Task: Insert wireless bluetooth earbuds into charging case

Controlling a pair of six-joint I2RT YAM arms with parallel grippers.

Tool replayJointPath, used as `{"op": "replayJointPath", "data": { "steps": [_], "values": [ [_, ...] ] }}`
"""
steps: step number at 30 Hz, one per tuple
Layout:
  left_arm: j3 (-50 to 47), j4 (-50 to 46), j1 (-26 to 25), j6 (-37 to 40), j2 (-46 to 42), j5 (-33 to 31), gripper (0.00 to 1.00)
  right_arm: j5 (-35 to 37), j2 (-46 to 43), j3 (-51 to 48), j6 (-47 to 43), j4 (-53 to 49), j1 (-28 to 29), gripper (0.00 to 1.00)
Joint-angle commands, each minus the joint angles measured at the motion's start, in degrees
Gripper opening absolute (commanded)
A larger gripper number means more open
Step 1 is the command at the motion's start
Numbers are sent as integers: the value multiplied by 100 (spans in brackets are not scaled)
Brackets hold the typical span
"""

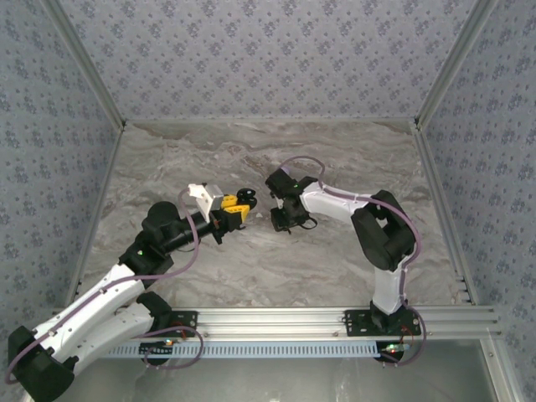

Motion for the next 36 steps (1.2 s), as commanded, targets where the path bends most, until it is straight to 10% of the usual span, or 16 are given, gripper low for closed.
{"op": "replayJointPath", "data": {
  "steps": [1,36],
  "values": [
    [157,116,-36,3,0,12,22,206,159,214,-56,-361,85,39],
    [131,163,-37,-21,26,3,22,574,638,442,-40,-664,229,31]
  ]
}}
